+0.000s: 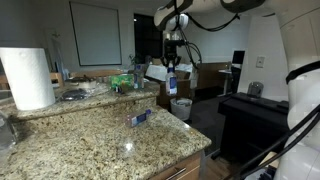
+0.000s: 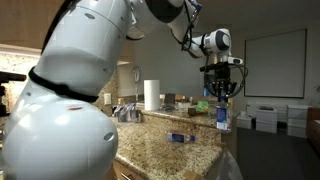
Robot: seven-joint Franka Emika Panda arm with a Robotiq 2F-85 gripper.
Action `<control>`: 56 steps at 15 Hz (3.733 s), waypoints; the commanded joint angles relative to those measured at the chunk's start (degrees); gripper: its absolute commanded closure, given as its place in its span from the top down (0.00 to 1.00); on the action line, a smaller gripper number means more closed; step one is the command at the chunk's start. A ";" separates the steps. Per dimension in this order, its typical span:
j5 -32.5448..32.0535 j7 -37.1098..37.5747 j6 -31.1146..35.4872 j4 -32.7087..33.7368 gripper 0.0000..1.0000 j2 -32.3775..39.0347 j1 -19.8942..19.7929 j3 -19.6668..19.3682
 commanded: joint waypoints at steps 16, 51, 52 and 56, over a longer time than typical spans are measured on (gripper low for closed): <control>25.59 0.49 46.05 -57.15 0.10 -12.08 -9.11 -4.51; 41.03 -10.54 24.58 -47.58 0.10 1.93 -12.56 -6.85; 40.20 -9.98 24.73 -47.17 0.10 2.01 -12.53 -6.93; 38.31 -8.61 25.16 -45.58 0.67 1.61 -12.51 -6.42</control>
